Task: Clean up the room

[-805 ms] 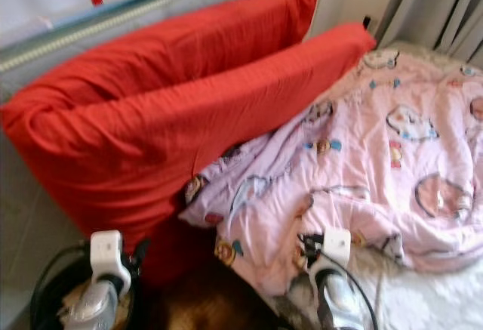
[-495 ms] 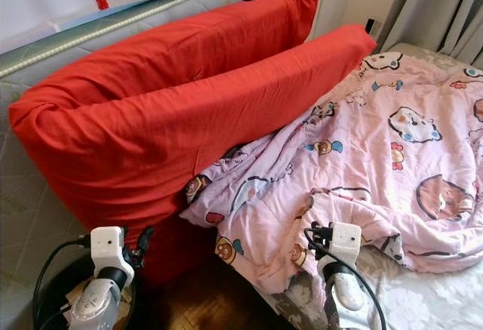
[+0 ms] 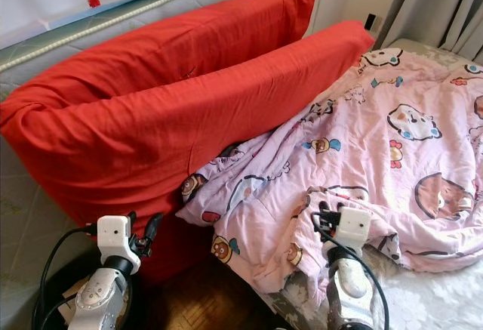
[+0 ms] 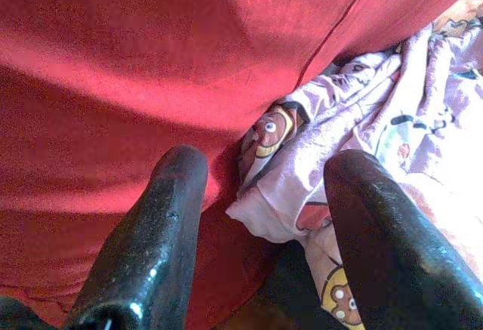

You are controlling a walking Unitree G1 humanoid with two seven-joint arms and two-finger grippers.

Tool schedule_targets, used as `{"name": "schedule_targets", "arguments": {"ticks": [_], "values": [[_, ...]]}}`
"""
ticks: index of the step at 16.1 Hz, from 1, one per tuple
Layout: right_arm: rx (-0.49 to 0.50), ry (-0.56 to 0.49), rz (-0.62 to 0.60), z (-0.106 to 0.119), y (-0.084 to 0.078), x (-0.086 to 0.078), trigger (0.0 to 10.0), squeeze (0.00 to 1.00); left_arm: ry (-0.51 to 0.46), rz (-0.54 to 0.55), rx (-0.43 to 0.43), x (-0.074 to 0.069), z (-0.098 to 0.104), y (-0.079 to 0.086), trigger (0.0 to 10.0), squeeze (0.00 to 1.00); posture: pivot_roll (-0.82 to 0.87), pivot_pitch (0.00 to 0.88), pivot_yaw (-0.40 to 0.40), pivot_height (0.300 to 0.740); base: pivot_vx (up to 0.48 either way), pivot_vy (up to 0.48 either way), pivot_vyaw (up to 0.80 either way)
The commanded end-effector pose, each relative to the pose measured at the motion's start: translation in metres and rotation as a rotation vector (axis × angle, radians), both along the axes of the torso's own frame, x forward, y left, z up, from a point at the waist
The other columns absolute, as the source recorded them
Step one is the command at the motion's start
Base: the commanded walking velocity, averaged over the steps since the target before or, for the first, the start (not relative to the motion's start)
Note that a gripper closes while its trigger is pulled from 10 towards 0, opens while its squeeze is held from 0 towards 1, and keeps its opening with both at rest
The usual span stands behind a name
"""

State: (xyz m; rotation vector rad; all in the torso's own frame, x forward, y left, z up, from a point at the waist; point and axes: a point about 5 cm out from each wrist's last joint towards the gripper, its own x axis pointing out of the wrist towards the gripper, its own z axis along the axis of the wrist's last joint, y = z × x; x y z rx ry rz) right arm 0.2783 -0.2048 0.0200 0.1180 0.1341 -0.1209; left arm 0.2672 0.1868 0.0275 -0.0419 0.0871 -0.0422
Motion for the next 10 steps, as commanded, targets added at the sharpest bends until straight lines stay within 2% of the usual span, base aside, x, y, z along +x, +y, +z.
{"name": "schedule_targets", "arguments": {"ticks": [1, 3, 7, 10], "values": [[0.006, 0.028, -0.010, -0.005, -0.001, -0.005, 10.0, 0.00, 0.012, 0.030, -0.015, -0.001, 0.000, 0.005, 10.0, 0.00, 0.04, 0.136, -0.008, 0.696, 0.000, 0.000, 0.00], [0.007, 0.033, -0.014, -0.006, 0.001, -0.006, 10.0, 0.00, 0.016, 0.042, -0.017, 0.000, 0.000, 0.008, 10.0, 0.00, 0.05, 0.148, -0.009, 0.672, 0.000, 0.000, 0.00], [0.016, 0.035, -0.020, -0.006, 0.009, -0.005, 10.0, 0.00, 0.029, 0.038, -0.024, -0.003, -0.002, 0.005, 10.0, 0.00, 0.05, 0.157, -0.012, 0.672, 0.000, 0.000, 0.00], [0.018, 0.054, -0.014, -0.007, 0.009, -0.003, 10.0, 0.00, 0.030, 0.039, -0.027, -0.002, -0.001, 0.005, 10.0, 0.00, 0.05, 0.161, -0.012, 0.672, 0.000, 0.000, 0.00]]}}
